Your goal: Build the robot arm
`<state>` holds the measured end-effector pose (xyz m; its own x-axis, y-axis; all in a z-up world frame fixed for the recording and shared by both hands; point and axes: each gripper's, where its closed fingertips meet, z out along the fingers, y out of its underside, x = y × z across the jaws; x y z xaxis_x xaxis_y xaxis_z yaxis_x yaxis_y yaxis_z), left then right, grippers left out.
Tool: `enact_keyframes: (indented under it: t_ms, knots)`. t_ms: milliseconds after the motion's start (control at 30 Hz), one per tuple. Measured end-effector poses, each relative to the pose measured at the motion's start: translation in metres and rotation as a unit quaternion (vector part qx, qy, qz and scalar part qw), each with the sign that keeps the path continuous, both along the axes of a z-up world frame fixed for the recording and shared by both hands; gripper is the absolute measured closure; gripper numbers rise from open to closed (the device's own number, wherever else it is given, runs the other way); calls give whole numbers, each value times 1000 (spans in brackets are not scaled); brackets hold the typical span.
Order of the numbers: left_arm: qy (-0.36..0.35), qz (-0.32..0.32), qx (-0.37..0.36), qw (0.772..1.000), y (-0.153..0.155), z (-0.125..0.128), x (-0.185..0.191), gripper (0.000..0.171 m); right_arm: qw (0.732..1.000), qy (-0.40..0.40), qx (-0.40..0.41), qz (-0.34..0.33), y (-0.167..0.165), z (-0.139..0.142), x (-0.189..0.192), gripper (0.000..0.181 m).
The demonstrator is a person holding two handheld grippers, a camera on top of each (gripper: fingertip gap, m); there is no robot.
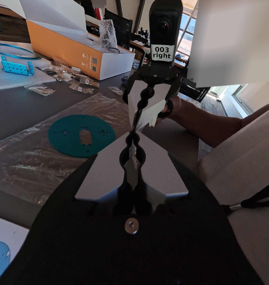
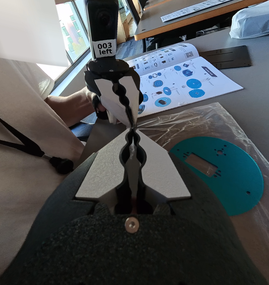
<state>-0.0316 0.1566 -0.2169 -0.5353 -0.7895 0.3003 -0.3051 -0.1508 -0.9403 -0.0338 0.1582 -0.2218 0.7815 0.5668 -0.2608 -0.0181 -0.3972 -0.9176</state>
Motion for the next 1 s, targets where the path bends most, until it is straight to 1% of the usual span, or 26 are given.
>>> enact_keyframes:
  t_ms: [100, 233, 400, 533, 800, 1000]
  knots:
    - [-18, -9, 7, 1000, -2, 3, -3, 171, 1000, 11, 3, 7, -2, 3, -2, 181]
    - [-24, -33, 17, 999, -12, 3, -6, 171, 1000, 9, -2, 13, -2, 1, -6, 181]
    - [-16, -19, 8, 1000, -9, 2, -4, 171, 1000, 12, -12, 19, -6, 0, -4, 181]
    - [-20, -11, 7, 1000, -6, 3, -3, 171, 1000, 13, -3, 22, -6, 5, -5, 181]
    - [-15, -24, 12, 1000, -10, 1, -5, 171, 999, 20, -11, 35, -8, 1, -9, 181]
    - [-14, -23, 23, 999, -12, -1, -4, 171, 1000, 10, -14, 26, -7, 0, -5, 181]
